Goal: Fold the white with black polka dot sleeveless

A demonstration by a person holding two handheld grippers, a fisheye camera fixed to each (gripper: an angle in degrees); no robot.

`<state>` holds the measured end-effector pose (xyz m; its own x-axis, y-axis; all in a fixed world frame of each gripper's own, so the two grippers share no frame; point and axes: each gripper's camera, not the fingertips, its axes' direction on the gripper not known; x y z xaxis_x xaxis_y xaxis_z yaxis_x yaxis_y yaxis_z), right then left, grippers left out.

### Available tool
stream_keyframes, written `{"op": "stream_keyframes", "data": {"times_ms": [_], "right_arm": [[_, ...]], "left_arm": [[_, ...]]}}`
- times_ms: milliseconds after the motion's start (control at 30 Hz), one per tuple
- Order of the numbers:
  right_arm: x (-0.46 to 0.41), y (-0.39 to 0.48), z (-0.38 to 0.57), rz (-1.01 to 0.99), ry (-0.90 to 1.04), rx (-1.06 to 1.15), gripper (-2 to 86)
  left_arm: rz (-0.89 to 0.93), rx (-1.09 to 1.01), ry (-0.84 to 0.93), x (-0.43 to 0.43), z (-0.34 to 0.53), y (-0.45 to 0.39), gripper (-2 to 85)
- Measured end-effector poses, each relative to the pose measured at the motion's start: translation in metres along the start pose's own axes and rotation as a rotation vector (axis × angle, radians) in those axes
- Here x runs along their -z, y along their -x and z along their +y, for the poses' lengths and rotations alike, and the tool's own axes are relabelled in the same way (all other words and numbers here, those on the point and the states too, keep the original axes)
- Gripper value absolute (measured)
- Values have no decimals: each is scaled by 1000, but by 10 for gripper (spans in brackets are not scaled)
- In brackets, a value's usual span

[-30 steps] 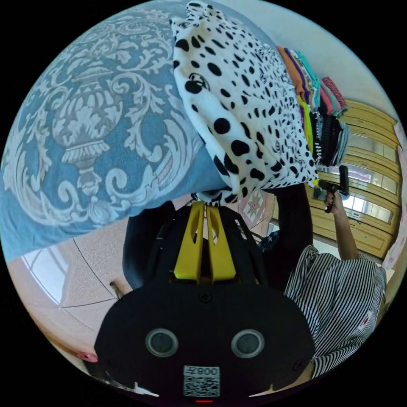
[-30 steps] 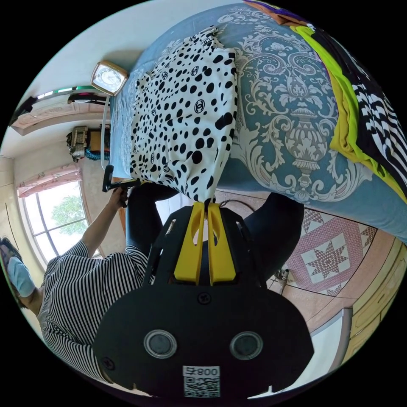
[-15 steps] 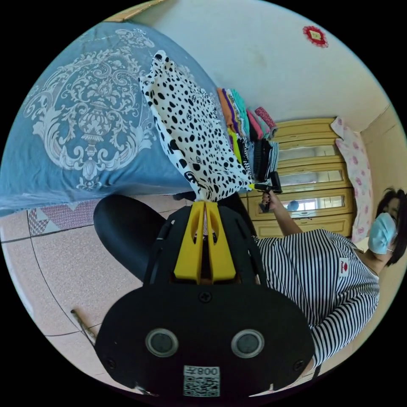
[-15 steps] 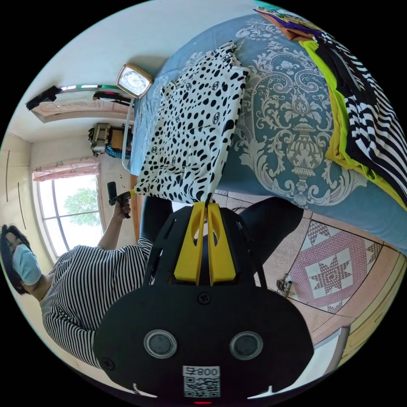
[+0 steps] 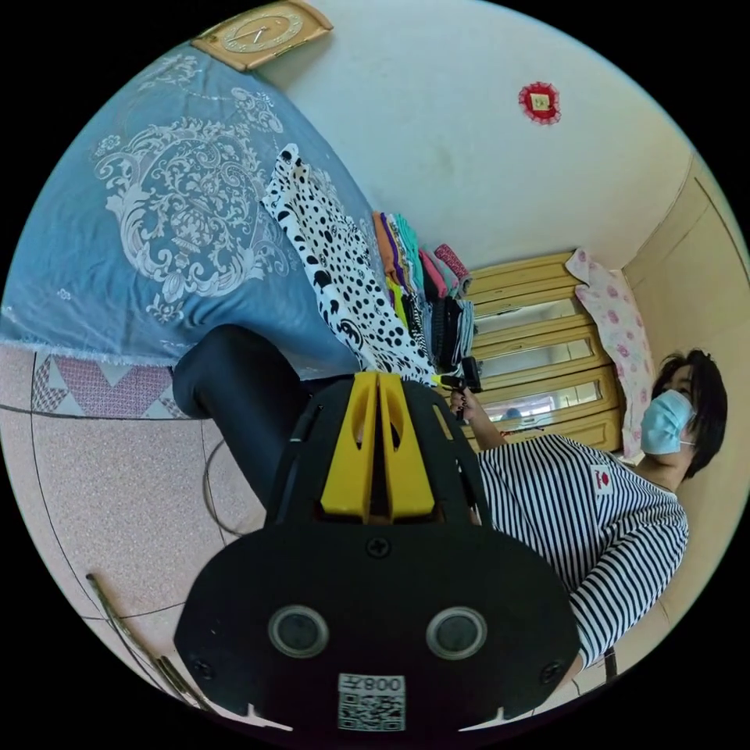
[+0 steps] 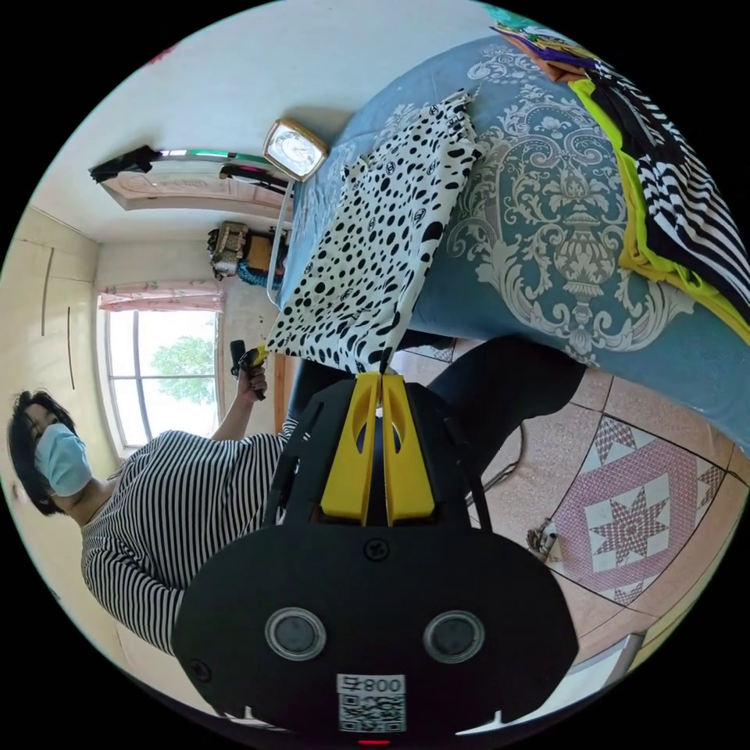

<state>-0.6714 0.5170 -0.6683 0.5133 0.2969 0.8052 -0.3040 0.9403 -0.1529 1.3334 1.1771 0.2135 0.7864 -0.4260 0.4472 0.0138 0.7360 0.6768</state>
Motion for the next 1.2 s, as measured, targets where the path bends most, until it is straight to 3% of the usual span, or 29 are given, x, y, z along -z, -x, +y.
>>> {"op": "stream_keyframes", "data": {"times_ms": [233,500,1200], "right_arm": [[-17,-71,9,-90,-59,-94,2],[-26,-123,-25,-129,-92,-114,2],[-42,-268,-246,-167,-202,-81,2]], "left_arm": [[38,104,-19,-21,3,75,1],[49,87,-46,-43,-55,122,2],[62,96,-152,-173,-346,290,1]]}}
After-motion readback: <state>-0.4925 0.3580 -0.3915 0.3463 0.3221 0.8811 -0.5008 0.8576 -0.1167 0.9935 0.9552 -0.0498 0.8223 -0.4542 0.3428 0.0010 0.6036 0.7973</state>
